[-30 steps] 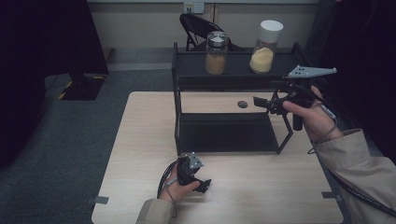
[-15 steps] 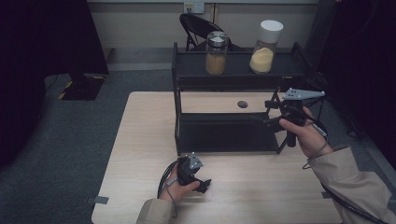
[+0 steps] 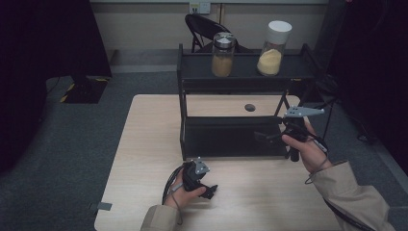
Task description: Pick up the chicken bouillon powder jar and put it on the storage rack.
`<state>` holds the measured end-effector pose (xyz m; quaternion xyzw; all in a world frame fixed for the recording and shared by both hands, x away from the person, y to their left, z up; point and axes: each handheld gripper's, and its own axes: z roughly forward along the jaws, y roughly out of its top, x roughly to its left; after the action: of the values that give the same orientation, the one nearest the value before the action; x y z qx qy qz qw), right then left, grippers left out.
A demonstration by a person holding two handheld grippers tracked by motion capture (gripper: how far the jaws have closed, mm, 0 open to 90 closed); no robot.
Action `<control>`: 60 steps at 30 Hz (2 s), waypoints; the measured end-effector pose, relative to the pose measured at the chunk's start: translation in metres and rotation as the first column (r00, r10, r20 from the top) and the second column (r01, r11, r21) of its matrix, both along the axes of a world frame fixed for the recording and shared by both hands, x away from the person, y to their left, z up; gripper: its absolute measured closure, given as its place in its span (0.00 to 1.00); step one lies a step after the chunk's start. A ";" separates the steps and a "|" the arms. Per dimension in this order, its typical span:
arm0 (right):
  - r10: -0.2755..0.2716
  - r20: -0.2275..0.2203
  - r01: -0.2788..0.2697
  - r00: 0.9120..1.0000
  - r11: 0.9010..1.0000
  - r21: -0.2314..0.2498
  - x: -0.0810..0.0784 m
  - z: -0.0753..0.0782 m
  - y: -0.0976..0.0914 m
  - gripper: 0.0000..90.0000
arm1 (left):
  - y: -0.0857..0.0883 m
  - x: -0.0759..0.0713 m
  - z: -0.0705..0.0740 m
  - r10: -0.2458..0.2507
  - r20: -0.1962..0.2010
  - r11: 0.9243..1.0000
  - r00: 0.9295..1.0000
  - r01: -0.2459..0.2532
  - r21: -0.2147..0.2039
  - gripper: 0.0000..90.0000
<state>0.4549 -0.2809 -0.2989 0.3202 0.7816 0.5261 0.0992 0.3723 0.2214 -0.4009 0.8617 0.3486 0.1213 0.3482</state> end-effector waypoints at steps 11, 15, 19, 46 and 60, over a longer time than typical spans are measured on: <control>0.009 -0.041 -0.010 0.999 1.000 -0.016 0.000 -0.030 0.002 0.00 | 0.000 0.000 0.000 0.000 0.000 1.000 1.000 0.000 0.000 0.00; 0.010 -0.055 -0.011 0.998 1.000 -0.017 -0.001 -0.038 0.002 0.00 | 0.000 0.000 0.000 0.000 0.000 1.000 1.000 0.000 0.000 0.00; 0.008 -0.069 -0.011 0.998 0.999 -0.037 -0.004 -0.048 0.003 0.00 | 0.000 0.000 0.000 0.000 0.000 1.000 1.000 0.000 0.000 0.00; 0.068 -0.106 -0.085 0.992 0.983 -0.163 -0.028 -0.096 -0.001 0.01 | 0.000 0.000 0.000 0.001 0.000 1.000 1.000 -0.001 0.000 0.00; 0.097 -0.128 -0.123 0.987 0.970 -0.208 -0.041 -0.109 -0.005 0.01 | 0.000 0.000 0.000 0.003 0.000 1.000 1.000 -0.003 0.000 0.00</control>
<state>0.4137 -0.2858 -0.4081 0.2940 0.8550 0.4234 0.0580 0.3720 0.2210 -0.4009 0.8612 0.3497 0.1219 0.3480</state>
